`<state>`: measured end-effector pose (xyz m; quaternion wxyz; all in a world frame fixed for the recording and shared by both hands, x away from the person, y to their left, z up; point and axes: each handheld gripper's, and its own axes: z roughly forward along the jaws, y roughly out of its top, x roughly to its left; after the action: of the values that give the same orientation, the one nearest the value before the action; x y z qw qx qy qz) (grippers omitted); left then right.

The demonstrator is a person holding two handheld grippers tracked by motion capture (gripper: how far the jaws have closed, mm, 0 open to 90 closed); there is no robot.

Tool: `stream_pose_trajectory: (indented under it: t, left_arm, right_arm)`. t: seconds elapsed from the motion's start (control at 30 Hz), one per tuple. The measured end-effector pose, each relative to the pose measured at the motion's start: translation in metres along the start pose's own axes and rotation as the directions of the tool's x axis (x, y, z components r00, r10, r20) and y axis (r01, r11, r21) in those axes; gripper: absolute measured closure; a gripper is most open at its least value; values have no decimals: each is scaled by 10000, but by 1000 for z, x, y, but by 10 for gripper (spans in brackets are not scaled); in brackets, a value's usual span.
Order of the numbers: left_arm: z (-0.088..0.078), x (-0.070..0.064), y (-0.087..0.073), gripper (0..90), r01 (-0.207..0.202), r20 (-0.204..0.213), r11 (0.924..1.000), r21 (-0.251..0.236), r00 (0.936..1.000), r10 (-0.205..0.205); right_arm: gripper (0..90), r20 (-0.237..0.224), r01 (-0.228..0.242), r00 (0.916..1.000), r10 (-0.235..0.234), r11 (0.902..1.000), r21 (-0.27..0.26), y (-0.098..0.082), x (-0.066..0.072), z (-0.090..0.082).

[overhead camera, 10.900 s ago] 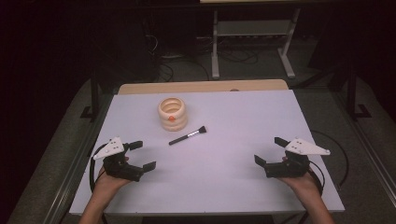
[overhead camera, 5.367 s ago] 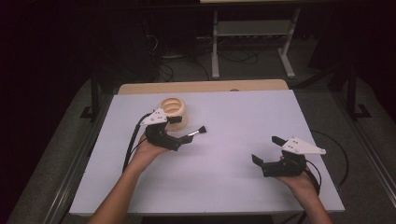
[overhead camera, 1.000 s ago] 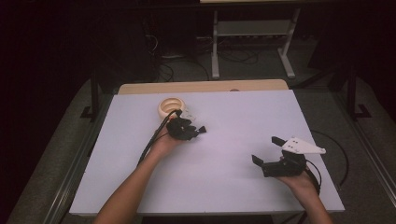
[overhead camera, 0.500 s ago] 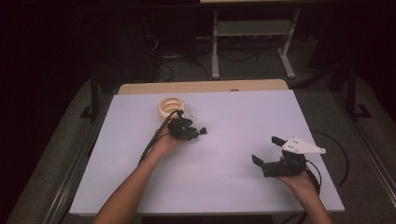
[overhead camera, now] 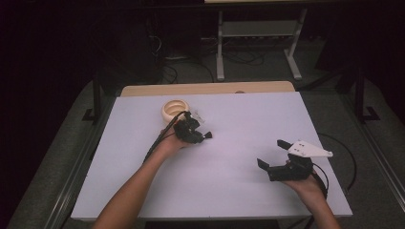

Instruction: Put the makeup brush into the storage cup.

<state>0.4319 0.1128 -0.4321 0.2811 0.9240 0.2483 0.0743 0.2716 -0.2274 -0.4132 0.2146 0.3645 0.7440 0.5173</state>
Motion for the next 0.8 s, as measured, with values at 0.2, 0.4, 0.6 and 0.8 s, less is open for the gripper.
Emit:
stream_pose_trajectory:
  t: [0.2,0.4,0.6,0.8]
  left_arm:
    - [0,1,1,760,28,152,9999,164,9999,-31]
    - [0,3,2,764,83,238,9998,186,9997,-88]
    - [0,5,1,770,250,389,9996,126,9989,-255]
    - [0,7,1,777,293,483,9995,126,9984,-299]
  right_arm:
    - [0,-13,30,10000,-30,10000,-10,0,0,0]
    - [0,-42,-1,10000,1,10000,26,0,0,0]
    - [0,-51,15,10000,-15,10000,34,0,0,1]
    - [0,-73,43,10000,-43,10000,54,0,0,1]
